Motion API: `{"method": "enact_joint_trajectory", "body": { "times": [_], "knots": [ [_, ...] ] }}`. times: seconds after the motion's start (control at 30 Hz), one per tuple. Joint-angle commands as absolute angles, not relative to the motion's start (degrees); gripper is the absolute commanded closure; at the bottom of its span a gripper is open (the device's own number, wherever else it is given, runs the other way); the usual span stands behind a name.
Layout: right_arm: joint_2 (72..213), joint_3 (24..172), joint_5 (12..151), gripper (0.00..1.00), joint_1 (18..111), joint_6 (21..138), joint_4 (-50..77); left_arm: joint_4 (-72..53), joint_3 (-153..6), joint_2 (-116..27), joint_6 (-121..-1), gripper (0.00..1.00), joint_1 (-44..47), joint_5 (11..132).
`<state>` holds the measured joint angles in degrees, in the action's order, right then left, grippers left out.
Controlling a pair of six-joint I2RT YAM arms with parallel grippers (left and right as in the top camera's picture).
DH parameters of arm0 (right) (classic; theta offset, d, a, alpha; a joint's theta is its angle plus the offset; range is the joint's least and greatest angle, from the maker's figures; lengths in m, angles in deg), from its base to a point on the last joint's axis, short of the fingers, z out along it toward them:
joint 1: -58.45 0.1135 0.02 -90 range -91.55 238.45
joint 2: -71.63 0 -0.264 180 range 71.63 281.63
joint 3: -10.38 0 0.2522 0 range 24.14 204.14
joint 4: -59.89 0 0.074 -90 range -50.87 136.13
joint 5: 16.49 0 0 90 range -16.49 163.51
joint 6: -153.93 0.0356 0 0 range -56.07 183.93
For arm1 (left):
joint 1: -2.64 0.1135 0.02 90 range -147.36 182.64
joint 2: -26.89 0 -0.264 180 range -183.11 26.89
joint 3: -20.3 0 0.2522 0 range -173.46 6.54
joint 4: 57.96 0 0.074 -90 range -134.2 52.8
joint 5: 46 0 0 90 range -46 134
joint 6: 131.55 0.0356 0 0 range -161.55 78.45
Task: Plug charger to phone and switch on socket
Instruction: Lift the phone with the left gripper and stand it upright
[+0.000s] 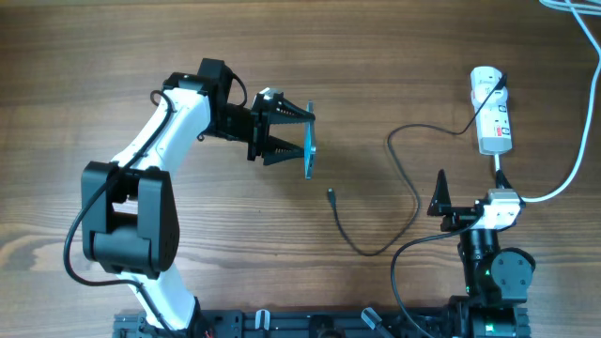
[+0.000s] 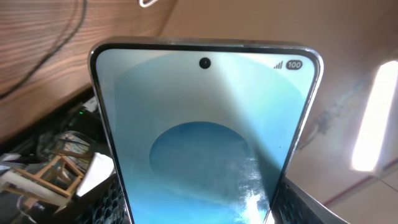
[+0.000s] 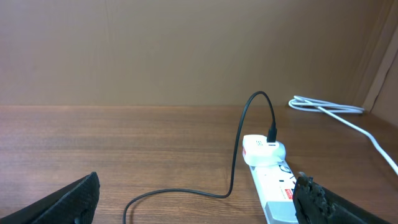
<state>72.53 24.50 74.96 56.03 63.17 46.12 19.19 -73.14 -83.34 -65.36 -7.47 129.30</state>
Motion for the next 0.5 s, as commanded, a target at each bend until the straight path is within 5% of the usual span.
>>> {"method": "enact_joint_trajectory", "body": {
  "times": [0.0, 0.47],
  "knots": [
    [72.3, 24.4, 75.5, 0.00, 56.1, 62.6, 46.3, 19.1, -74.5, -81.4, -66.0, 0.41, -6.8, 134.4],
    [72.3, 24.4, 75.5, 0.00, 56.1, 62.6, 46.3, 19.9, -74.5, -81.4, -66.5, 0.41, -4.2, 134.4]
  ]
}}
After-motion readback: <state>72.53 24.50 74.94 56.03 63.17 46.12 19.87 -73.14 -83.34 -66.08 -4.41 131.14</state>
